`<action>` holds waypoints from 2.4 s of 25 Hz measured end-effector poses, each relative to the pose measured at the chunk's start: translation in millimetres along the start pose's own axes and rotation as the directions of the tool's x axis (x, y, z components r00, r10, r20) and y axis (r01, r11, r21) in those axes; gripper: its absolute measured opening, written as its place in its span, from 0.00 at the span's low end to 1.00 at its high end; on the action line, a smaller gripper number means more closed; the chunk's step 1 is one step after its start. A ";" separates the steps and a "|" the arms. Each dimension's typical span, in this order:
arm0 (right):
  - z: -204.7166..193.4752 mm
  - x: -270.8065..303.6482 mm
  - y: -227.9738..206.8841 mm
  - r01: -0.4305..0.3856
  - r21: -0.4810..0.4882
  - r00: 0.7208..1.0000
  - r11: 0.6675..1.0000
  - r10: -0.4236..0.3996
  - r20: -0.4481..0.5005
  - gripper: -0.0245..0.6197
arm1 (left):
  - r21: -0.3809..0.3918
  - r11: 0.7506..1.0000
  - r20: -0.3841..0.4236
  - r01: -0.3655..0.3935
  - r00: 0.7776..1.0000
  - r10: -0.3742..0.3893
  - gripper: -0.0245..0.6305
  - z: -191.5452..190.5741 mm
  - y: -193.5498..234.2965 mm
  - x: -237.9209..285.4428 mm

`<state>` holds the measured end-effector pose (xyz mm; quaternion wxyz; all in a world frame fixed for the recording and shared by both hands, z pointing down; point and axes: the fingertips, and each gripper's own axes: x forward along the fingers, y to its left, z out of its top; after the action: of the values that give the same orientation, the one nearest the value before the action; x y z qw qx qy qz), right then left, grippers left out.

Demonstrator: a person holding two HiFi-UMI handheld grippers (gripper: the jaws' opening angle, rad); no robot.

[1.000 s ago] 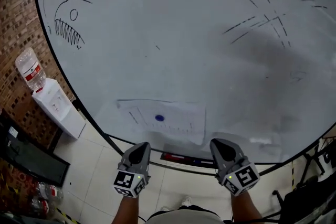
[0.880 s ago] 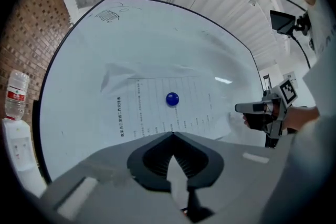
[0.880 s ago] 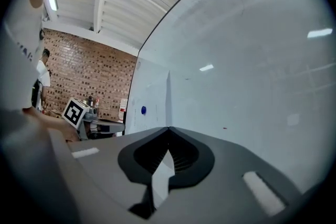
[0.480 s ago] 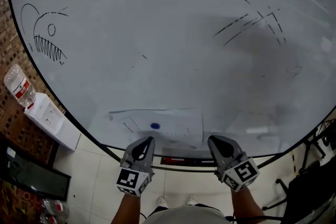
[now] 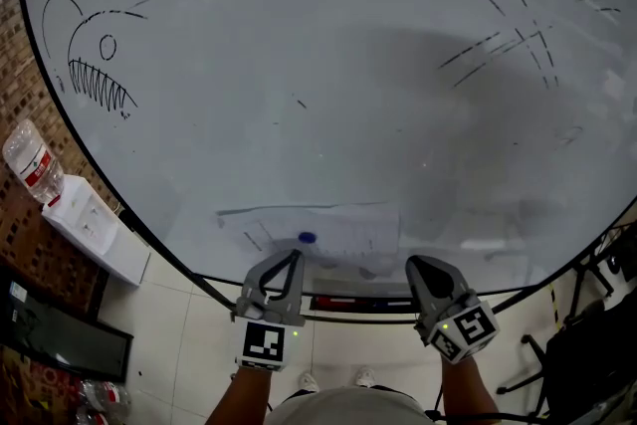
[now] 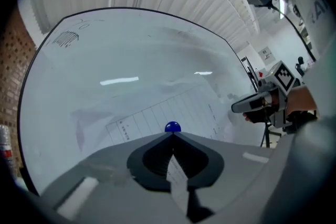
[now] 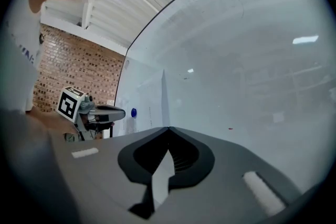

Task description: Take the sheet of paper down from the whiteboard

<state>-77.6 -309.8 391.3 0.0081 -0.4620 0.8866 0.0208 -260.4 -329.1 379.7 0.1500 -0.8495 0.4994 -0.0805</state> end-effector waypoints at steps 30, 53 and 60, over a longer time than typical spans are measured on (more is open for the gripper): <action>-20.1 -2.2 7.4 -0.055 0.045 0.997 0.997 0.057 -0.045 0.05 | 0.069 0.986 -0.054 -0.155 0.986 0.158 0.23 0.0 -2.7 25.8; -46.5 29.6 17.3 -0.098 0.103 0.984 0.990 0.112 -0.141 0.05 | -0.091 0.995 -0.012 -0.052 0.999 0.051 0.23 -3.4 -2.2 24.4; -54.4 10.6 7.9 -0.062 0.101 0.982 0.993 0.079 -0.173 0.05 | -0.200 0.978 -0.055 -0.059 0.997 0.049 0.23 -35.2 6.4 6.7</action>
<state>-89.8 -316.3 445.6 -0.0493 -0.4292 0.8997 -0.0621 -272.5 -344.0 410.7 0.0528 -0.8442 0.5314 -0.0466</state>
